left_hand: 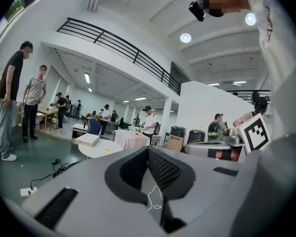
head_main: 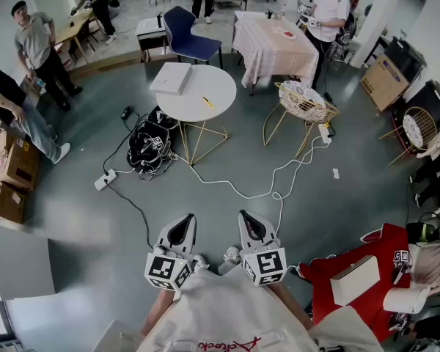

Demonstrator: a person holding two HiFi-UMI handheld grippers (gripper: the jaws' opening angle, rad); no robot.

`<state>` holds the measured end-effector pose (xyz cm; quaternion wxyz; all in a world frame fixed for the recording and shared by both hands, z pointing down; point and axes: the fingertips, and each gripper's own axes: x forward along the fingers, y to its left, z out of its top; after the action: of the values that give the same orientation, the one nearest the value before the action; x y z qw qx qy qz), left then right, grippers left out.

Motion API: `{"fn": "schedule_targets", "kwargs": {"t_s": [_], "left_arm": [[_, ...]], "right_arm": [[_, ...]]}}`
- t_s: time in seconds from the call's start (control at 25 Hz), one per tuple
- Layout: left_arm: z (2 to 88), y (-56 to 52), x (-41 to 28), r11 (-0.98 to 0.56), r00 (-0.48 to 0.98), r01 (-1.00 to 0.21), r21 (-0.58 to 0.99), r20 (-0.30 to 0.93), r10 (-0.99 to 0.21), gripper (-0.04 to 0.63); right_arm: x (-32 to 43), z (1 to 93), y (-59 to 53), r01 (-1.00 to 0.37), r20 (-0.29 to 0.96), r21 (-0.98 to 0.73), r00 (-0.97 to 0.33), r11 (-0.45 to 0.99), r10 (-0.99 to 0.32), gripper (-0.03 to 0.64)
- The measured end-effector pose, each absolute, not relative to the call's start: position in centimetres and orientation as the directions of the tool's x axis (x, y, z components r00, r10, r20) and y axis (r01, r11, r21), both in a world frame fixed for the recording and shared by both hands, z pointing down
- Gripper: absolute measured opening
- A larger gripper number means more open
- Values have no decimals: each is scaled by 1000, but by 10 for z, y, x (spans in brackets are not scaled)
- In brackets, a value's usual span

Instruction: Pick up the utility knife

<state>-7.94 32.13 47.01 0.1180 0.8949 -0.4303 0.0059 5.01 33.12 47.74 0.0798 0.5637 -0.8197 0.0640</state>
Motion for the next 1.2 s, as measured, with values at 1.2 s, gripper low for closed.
{"fn": "schedule_targets", "kwargs": {"t_s": [1.2], "left_arm": [[480, 277, -1, -570, 595, -801, 183, 131, -793, 12]], "right_arm": [[132, 495, 296, -903, 211, -56, -428, 426, -879, 17]]}}
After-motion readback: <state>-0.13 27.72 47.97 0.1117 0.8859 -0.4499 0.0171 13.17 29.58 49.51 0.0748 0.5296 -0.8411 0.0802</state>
